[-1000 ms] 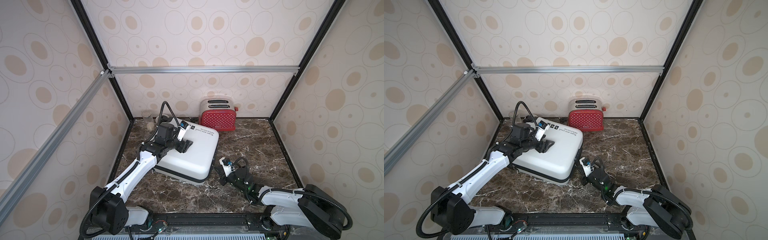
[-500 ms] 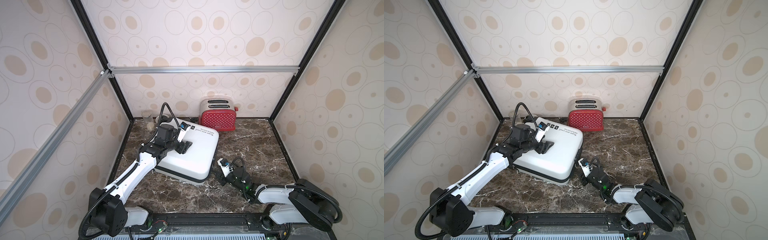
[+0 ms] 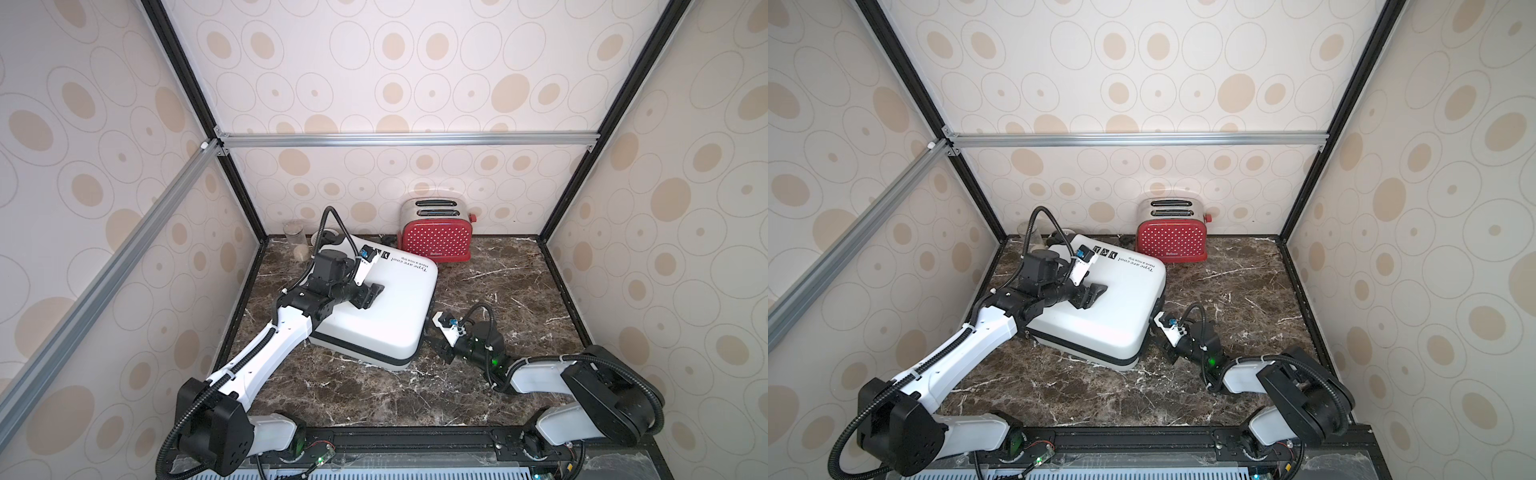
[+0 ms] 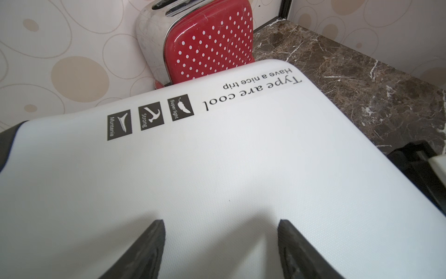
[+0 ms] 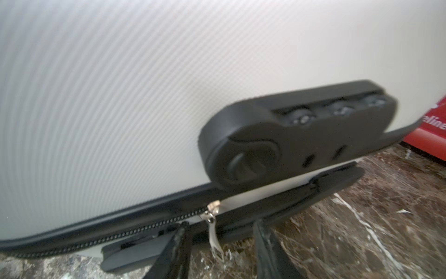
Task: Open the suitcase zippers
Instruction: Unzip the zipper on the suitcase.
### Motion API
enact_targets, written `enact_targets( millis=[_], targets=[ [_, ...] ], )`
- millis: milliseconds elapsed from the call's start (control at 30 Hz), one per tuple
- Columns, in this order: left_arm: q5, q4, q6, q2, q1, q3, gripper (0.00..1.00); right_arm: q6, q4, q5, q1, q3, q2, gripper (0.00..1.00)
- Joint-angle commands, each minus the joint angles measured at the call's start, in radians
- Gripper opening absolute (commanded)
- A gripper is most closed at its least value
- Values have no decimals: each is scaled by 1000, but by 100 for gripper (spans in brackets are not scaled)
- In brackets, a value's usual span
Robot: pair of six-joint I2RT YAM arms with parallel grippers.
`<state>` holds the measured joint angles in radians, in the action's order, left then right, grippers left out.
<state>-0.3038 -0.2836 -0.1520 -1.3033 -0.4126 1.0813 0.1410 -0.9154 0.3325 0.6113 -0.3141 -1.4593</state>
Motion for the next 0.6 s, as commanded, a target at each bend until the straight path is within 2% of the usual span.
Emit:
enact_targets(
  millis=[0, 200, 300, 433, 567],
  targets=[
    [21, -56, -35, 9, -3, -22, 74, 35, -60, 86, -8, -43, -44, 43],
    [20, -63, -40, 7, -5, -23, 74, 17, -123, 107, -26, -68, -119, 29],
    [26, -74, -46, 10, -3, -19, 74, -4, -147, 122, -38, -68, -136, 27],
    [29, -72, -49, 16, -3, -21, 74, -11, -160, 133, -46, -57, -133, 12],
    [14, -70, -36, 9, -3, 6, 74, -15, -183, 79, -48, -31, -113, 0]
  ],
)
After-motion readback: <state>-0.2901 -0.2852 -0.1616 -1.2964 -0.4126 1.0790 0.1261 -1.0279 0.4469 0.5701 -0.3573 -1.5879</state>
